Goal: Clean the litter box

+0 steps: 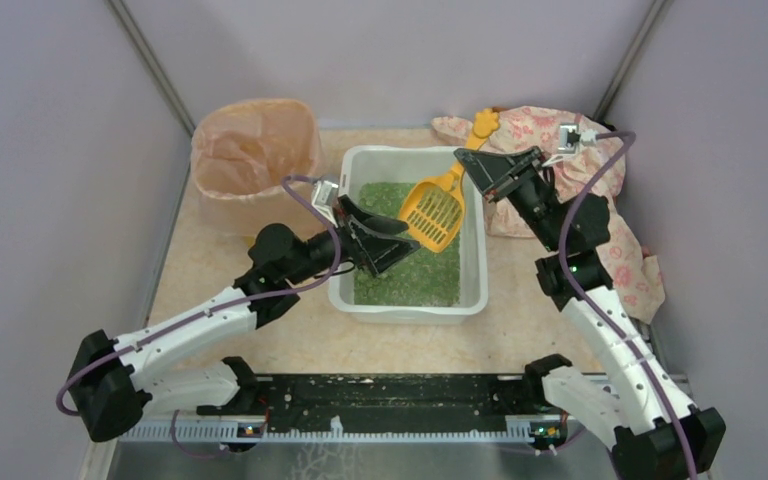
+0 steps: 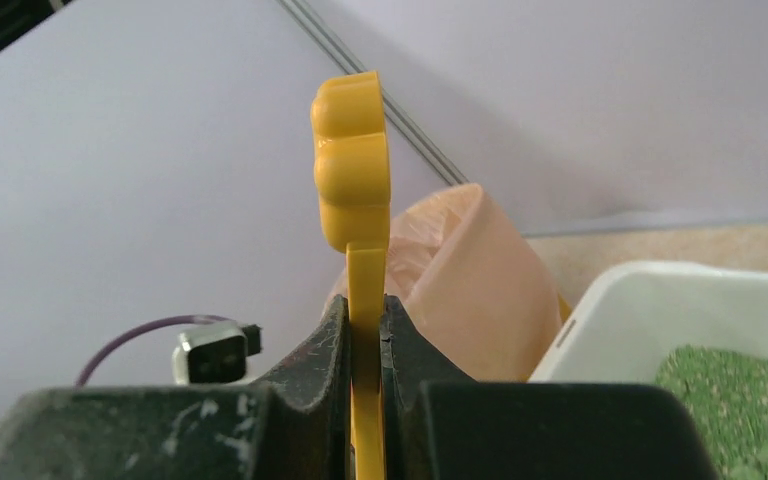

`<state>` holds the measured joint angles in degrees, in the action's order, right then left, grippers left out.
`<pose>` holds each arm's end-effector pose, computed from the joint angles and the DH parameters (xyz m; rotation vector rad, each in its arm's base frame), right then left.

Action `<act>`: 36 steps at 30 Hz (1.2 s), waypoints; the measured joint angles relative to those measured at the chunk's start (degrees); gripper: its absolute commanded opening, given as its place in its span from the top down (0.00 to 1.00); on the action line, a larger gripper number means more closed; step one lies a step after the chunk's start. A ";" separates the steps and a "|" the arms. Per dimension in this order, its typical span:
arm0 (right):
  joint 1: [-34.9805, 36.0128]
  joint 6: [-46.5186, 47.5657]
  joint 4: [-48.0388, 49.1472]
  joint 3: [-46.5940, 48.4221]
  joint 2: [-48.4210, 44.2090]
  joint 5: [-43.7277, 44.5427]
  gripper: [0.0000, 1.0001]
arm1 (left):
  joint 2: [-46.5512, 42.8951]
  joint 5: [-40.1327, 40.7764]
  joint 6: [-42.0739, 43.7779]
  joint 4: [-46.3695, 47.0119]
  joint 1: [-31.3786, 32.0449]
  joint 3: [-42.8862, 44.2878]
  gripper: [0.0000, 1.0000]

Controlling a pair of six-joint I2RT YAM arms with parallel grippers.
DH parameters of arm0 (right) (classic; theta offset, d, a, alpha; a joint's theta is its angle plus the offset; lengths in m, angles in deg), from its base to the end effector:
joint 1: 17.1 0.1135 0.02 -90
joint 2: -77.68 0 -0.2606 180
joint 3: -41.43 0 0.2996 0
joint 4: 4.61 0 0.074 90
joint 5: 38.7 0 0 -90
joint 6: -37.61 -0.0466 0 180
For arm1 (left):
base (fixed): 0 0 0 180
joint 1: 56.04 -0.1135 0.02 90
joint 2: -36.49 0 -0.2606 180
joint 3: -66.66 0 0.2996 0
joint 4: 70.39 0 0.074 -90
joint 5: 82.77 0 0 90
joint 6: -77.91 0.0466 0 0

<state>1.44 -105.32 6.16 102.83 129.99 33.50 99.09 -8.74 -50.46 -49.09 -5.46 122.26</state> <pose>0.2494 0.0987 0.4073 0.1084 1.3415 1.2598 0.1886 -0.2496 0.3377 0.4204 1.4341 -1.4731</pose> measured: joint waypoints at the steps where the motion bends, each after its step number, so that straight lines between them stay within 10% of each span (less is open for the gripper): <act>1: 0.00 0.39 0.90 0.02 -0.96 0.02 1.00 | 0.20 0.04 -1.60 1.68 -0.22 -0.94 0.02; 36: -0.24 3.76 6.16 2.05 -0.79 -1.95 1.00 | 4.02 4.04 -13.03 20.94 -0.50 -8.63 0.03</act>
<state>1.20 -101.56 12.33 104.88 129.21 31.55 103.12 -4.70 -63.49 -28.15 -5.96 113.63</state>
